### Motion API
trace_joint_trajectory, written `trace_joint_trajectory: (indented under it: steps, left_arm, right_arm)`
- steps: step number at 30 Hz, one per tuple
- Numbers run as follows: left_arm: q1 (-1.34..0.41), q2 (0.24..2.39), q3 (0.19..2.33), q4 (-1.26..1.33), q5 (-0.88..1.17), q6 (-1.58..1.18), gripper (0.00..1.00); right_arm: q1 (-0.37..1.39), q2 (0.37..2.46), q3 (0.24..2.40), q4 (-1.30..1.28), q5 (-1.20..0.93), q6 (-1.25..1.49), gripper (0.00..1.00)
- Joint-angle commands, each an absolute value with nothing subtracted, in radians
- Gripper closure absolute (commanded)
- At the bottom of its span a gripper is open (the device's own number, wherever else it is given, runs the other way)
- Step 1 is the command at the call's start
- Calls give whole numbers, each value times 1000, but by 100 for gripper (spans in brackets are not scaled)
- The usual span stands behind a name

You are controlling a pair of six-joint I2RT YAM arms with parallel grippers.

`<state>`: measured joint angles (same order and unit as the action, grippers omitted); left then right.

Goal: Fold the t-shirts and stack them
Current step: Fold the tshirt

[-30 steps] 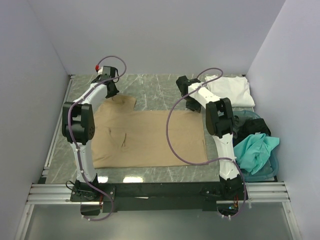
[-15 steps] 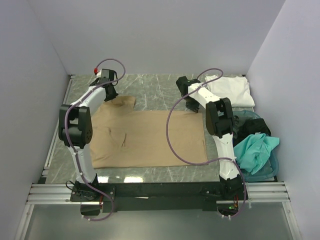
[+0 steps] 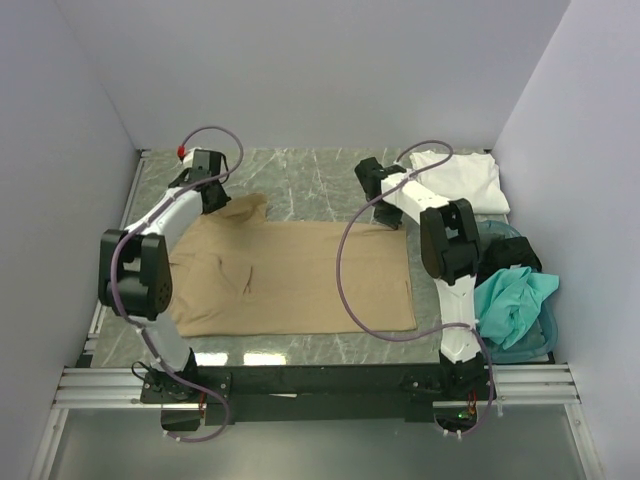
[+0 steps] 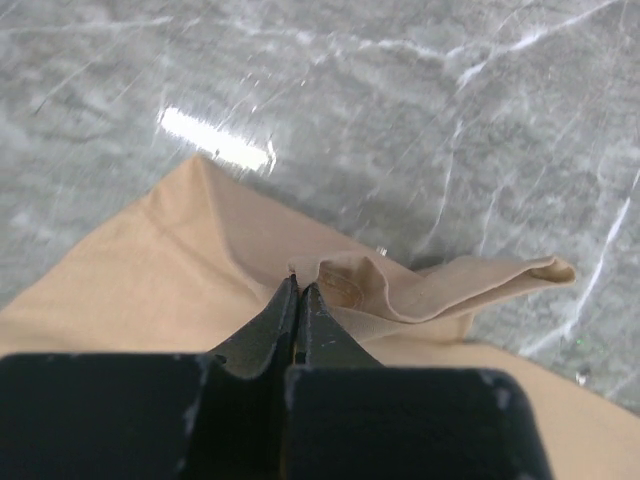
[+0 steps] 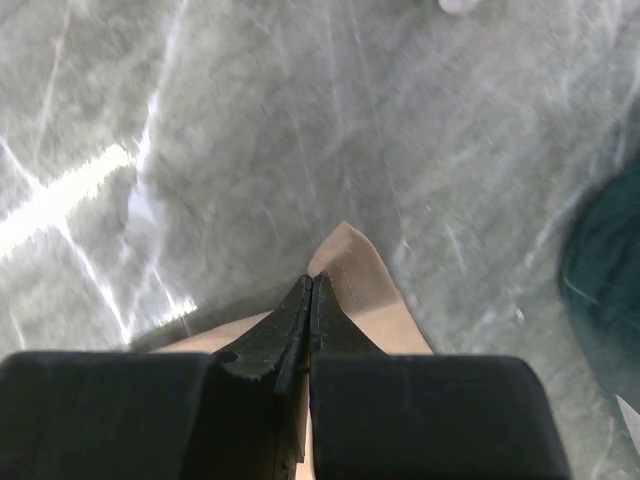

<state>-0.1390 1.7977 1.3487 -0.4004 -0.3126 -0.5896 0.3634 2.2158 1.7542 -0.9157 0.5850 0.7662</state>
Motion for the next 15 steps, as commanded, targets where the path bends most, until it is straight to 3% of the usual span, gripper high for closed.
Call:
trace_joint_trajectory:
  steps: [1,15]
  left_arm:
    - [-143,1682,1290,-357,-330,-620,100]
    - [-144,1387,1023,-330,-337,-710,100]
  right_arm:
    - [385,2099,1712,-868,630,776,100]
    - [420,1884,1462,-813,650,810,100]
